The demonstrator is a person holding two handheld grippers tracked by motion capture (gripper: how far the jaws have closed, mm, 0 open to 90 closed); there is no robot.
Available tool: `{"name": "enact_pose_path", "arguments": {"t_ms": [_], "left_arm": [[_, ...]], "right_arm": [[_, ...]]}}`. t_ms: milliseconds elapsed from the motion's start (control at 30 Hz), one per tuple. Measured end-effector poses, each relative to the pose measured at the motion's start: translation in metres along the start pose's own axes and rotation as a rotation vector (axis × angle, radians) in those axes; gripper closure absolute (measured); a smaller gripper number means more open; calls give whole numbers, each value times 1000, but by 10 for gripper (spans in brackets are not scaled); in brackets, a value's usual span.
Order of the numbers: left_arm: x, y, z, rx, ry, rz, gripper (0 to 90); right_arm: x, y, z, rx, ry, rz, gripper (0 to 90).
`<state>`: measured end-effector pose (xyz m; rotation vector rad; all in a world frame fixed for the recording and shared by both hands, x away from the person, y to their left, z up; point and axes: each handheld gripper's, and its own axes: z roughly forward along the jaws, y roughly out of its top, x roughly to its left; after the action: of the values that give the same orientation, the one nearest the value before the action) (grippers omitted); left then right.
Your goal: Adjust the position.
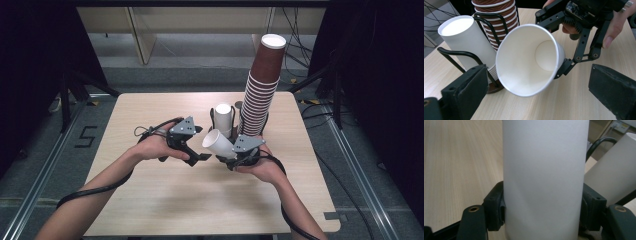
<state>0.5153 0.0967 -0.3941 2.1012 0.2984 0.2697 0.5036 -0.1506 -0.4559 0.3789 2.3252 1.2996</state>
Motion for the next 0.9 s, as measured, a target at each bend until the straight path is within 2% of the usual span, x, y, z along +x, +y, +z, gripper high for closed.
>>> {"name": "enact_pose_path", "arguments": {"t_ms": [100,133,167,367,400,433,467,500,533,600,633,667,833,900], "left_arm": [[1,-2,1,-16,7,-26,24],[1,-2,1,-22,15,-35,25],[1,-3,1,-33,18,-49,25],[1,-7,3,-76,41,-109,25],[0,-7,3,-84,45,-119,25],[0,-7,3,-87,48,-120,25],[0,-8,3,-93,55,-112,25],[-1,-8,4,-111,55,-125,24],[-1,-8,3,-111,57,-136,24],[-1,-9,5,-129,52,-145,24],[-2,-9,5,-122,60,-148,24],[-3,-9,6,-126,58,-155,24],[-4,-8,8,-133,69,-154,24],[-3,-8,9,-152,67,-168,24]], "right_arm": [[1,-2,0,-22,-30,20,350],[3,-3,-1,-25,-42,46,350],[2,-4,-1,-42,-56,29,350],[7,-7,0,-109,-142,71,350],[8,-7,0,-115,-153,93,350],[8,-8,1,-127,-166,86,350],[10,-9,1,-120,-169,106,350],[11,-9,1,-130,-176,96,349],[13,-10,2,-138,-188,117,349],[15,-11,3,-148,-195,119,349],[14,-11,2,-150,-205,108,349],[16,-11,3,-159,-221,121,349],[18,-11,4,-174,-237,136,349],[18,-12,4,-179,-247,146,349]]}}
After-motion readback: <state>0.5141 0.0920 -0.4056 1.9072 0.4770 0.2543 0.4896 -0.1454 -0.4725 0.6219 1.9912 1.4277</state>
